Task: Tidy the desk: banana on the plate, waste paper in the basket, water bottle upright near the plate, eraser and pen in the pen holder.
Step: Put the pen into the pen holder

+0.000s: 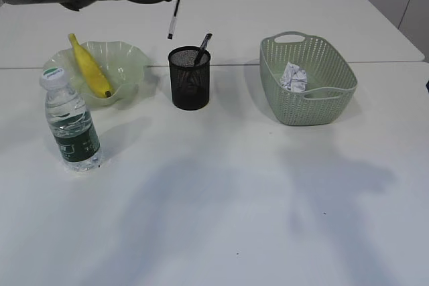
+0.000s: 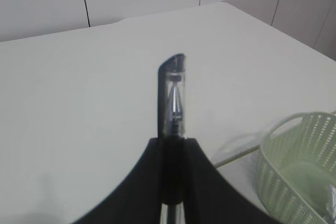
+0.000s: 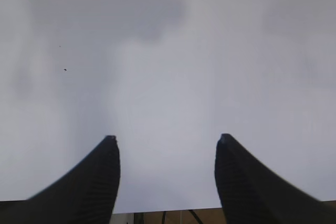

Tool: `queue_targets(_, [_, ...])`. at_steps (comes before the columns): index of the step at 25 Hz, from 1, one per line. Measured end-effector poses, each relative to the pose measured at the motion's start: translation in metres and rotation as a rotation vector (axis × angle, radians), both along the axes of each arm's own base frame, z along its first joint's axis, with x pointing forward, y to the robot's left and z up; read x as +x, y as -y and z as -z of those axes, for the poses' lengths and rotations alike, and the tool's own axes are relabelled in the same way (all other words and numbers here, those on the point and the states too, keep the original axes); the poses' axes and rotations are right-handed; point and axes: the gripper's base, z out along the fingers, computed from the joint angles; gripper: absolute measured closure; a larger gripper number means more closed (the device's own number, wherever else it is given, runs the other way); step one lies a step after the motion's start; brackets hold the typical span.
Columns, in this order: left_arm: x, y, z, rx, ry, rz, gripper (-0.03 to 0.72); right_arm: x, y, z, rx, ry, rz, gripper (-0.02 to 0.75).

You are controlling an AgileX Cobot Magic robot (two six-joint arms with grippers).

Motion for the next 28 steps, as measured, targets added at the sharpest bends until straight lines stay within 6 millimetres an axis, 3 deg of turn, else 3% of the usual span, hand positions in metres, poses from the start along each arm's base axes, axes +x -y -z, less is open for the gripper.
queue_targets(9, [0.008, 0.008, 0.035, 0.001, -0.028, -0.021, 0.648, 0.000, 0.000, 0.000, 0.000, -0.002, 0.000, 0.309])
queue_targets(28, [0.017, 0.010, 0.083, 0.007, -0.097, -0.049, 0.649, 0.000, 0.000, 0.000, 0.000, -0.002, 0.000, 0.309])
